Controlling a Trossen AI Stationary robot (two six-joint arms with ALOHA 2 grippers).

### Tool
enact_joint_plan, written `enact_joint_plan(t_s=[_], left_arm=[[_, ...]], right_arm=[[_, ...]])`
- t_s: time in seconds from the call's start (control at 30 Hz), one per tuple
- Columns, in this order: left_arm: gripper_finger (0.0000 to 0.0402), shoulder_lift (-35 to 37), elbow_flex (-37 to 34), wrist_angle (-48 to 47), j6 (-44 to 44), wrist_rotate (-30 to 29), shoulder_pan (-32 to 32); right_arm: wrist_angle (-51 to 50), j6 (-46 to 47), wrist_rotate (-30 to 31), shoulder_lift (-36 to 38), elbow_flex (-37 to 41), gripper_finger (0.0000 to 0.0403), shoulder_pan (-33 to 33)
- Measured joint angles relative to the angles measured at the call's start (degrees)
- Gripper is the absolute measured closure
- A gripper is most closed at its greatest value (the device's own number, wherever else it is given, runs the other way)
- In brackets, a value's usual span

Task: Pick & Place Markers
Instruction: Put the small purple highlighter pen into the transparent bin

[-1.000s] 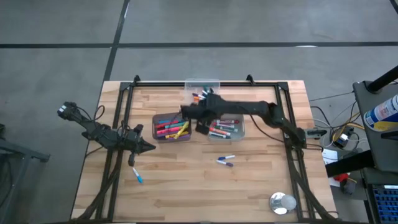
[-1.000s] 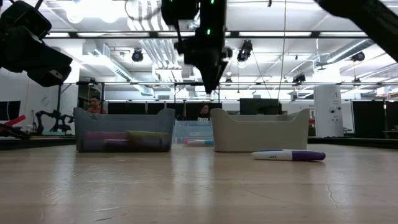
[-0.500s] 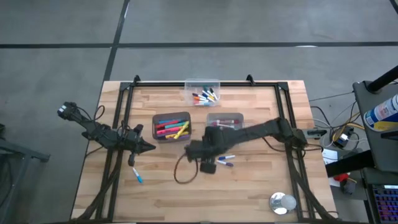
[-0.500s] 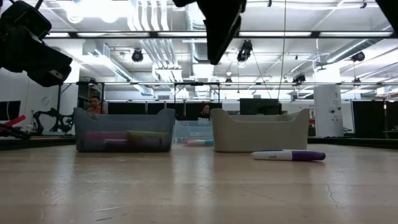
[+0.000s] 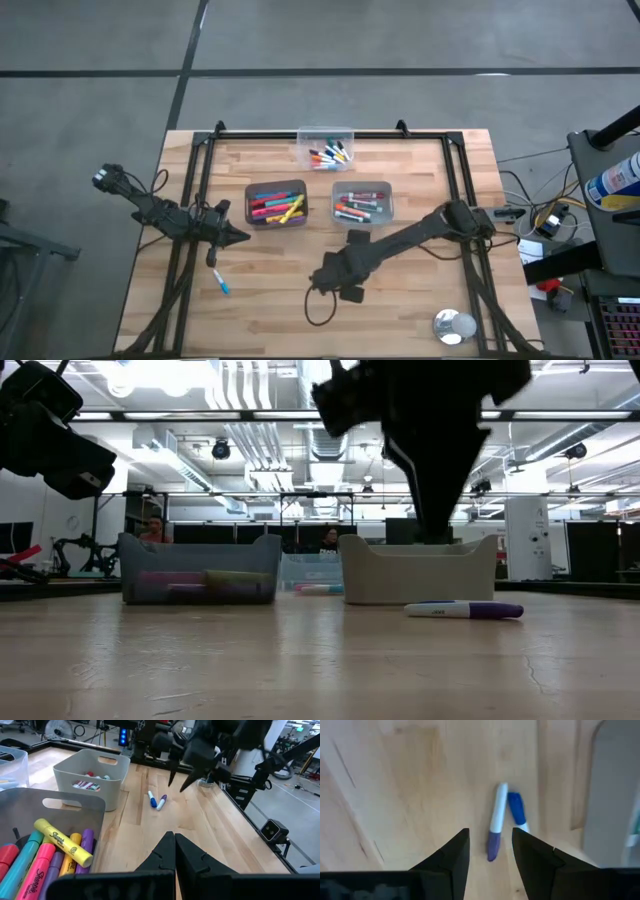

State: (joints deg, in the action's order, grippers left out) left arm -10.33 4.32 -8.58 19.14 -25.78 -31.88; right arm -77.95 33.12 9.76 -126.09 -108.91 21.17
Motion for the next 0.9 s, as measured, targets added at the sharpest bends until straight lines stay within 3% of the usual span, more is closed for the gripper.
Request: enact_joint_plan(t_s=[0.3,0.7,0.9], left_arm=[[0.0401,-0.01,0.00,0.00,-0.02,-0.02,-0.01],[0.0401,-0.01,0.00,0.00,-0.06,-0.02,0.00],[0.0401,0.00,0.00,0.00,-0.06,-0.02,-0.02]], right_arm=[[3.58,2.81,-3.36,0.14,9.38,0.0274,-0.04],[8.40,-0.60,-3.82,1.00,12.62,0.0295,-0.61],[12.13,-1.09,-3.58,6.24,15.22,0.0308,-1.31]])
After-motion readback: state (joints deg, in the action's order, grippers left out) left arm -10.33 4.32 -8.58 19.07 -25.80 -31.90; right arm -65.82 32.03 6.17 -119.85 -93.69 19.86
